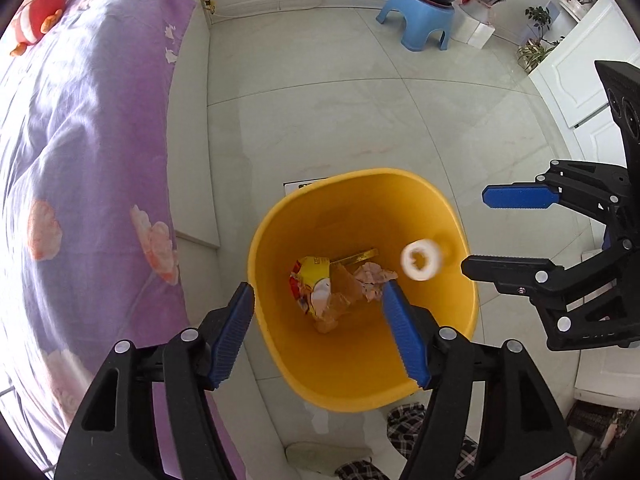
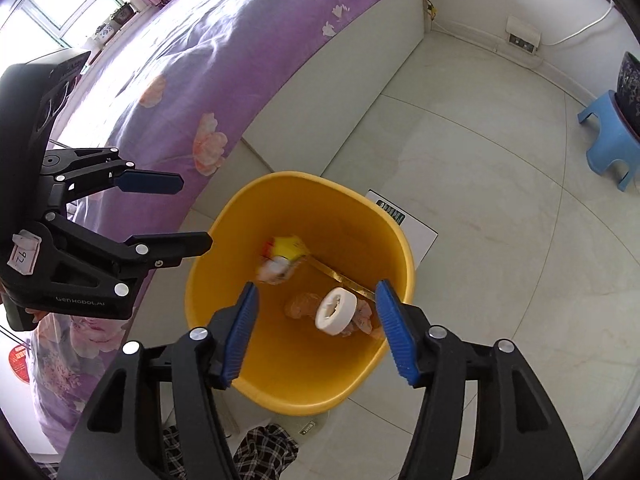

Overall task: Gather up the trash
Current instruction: 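Open both tools to drop the chip bag and tape roll into the bin, then move both tools back toward the orange table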

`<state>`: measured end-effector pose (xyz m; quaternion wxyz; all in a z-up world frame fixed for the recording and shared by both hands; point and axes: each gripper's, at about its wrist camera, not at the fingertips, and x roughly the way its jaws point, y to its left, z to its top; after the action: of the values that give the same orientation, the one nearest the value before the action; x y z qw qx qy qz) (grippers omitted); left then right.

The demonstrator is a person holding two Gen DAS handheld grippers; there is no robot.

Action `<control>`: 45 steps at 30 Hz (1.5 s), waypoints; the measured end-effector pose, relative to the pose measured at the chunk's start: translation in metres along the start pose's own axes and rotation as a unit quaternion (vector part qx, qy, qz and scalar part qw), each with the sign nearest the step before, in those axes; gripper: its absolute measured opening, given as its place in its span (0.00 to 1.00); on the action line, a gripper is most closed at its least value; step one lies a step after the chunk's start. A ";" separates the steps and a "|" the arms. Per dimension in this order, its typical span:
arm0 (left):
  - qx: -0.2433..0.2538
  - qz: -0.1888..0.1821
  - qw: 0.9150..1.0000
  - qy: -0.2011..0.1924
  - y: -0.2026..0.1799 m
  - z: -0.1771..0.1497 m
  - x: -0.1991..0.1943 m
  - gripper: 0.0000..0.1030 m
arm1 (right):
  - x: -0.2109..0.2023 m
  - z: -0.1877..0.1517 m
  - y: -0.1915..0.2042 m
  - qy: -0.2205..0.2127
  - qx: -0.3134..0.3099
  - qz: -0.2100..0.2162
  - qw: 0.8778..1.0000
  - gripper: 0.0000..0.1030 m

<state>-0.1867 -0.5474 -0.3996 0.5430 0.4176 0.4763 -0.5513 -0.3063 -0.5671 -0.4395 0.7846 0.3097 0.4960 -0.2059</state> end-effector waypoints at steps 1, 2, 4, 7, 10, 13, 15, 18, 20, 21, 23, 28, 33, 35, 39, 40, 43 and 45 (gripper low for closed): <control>-0.002 0.000 1.000 0.000 0.001 0.000 -0.001 0.64 | -0.001 0.000 -0.001 0.001 0.002 -0.002 1.000 0.61; -0.003 0.000 1.000 -0.001 0.001 0.000 -0.002 0.64 | -0.002 -0.001 -0.001 0.001 0.004 -0.003 1.000 0.61; -0.006 0.000 1.000 -0.002 0.002 -0.002 -0.007 0.64 | -0.007 0.000 -0.001 0.000 0.006 -0.006 1.000 0.61; -0.007 0.000 1.000 -0.008 0.004 -0.003 -0.017 0.64 | -0.016 -0.001 0.002 -0.004 0.006 -0.009 1.000 0.61; -0.009 0.000 1.000 -0.015 0.006 -0.004 -0.028 0.64 | -0.028 0.000 0.008 -0.008 0.004 -0.010 1.000 0.61; -0.009 0.002 1.000 -0.021 0.009 -0.005 -0.042 0.64 | -0.041 0.000 0.017 -0.014 0.002 -0.012 1.000 0.61; -0.010 0.005 1.000 -0.027 0.010 -0.007 -0.053 0.64 | -0.052 0.001 0.024 -0.019 0.001 -0.013 1.000 0.61; -0.013 0.010 0.999 -0.035 0.014 -0.011 -0.071 0.64 | -0.068 0.003 0.036 -0.028 -0.002 -0.017 0.999 0.61; -0.015 0.013 0.999 -0.043 0.016 -0.014 -0.087 0.64 | -0.082 0.005 0.045 -0.037 0.000 -0.016 0.999 0.61; -0.016 0.013 0.999 -0.047 0.018 -0.016 -0.096 0.64 | -0.089 0.005 0.049 -0.042 -0.001 -0.017 0.999 0.61; -0.019 0.015 0.998 -0.056 0.019 -0.021 -0.113 0.64 | -0.104 0.006 0.059 -0.050 -0.003 -0.019 0.999 0.61; -0.028 0.023 0.996 -0.082 0.025 -0.038 -0.161 0.64 | -0.146 0.008 0.088 -0.076 -0.012 -0.023 0.997 0.61; -0.051 0.034 0.992 -0.114 0.033 -0.061 -0.213 0.65 | -0.188 0.009 0.125 -0.104 -0.029 -0.020 0.994 0.61; -0.062 0.044 0.989 -0.127 0.035 -0.073 -0.234 0.66 | -0.203 0.010 0.143 -0.113 -0.042 -0.017 0.993 0.61; -0.090 0.060 0.983 -0.149 0.045 -0.102 -0.274 0.66 | -0.227 0.008 0.180 -0.130 -0.073 -0.007 0.989 0.62; -0.096 0.064 0.981 -0.155 0.047 -0.110 -0.283 0.66 | -0.232 0.007 0.191 -0.133 -0.082 -0.003 0.988 0.62; -0.122 0.076 0.975 -0.168 0.056 -0.135 -0.309 0.66 | -0.246 0.007 0.222 -0.143 -0.106 0.010 0.984 0.62; -0.141 0.085 0.971 -0.176 0.062 -0.154 -0.323 0.67 | -0.253 0.007 0.242 -0.148 -0.123 0.020 0.981 0.62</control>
<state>-0.1138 -0.3294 -0.1182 0.7163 0.2723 0.4094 -0.4952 -0.2563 -0.3925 -0.1402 0.8853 0.1873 0.3898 -0.1710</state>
